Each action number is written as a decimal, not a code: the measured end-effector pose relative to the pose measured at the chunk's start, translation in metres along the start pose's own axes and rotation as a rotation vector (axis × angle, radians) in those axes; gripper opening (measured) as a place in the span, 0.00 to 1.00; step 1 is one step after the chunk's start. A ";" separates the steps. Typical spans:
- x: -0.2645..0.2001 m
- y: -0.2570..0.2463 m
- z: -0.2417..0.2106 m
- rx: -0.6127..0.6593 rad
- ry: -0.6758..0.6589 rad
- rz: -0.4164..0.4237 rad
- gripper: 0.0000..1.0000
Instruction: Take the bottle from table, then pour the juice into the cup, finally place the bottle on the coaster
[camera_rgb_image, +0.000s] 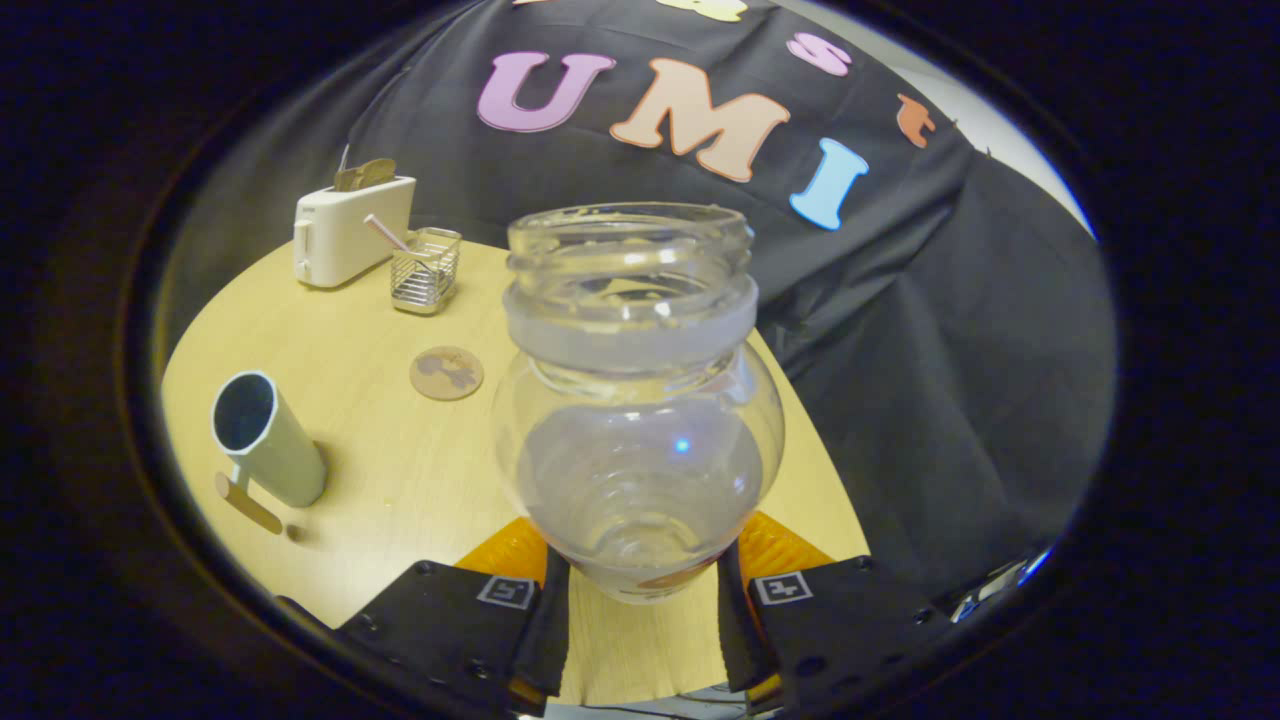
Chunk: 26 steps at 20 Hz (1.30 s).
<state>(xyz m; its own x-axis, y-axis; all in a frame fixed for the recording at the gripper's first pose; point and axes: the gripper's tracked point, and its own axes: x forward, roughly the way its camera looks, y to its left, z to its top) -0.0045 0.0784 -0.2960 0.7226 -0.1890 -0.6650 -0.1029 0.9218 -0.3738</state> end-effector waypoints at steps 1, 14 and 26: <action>-0.005 0.002 0.005 -0.033 -0.010 -0.016 0.64; -0.036 0.044 0.051 -0.469 -0.114 -0.210 0.64; -0.046 0.062 0.090 -0.812 -0.240 -0.383 0.64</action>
<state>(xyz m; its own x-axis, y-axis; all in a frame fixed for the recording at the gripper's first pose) 0.0175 0.1745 -0.2298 0.9190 -0.2726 -0.2847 -0.2095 0.2739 -0.9387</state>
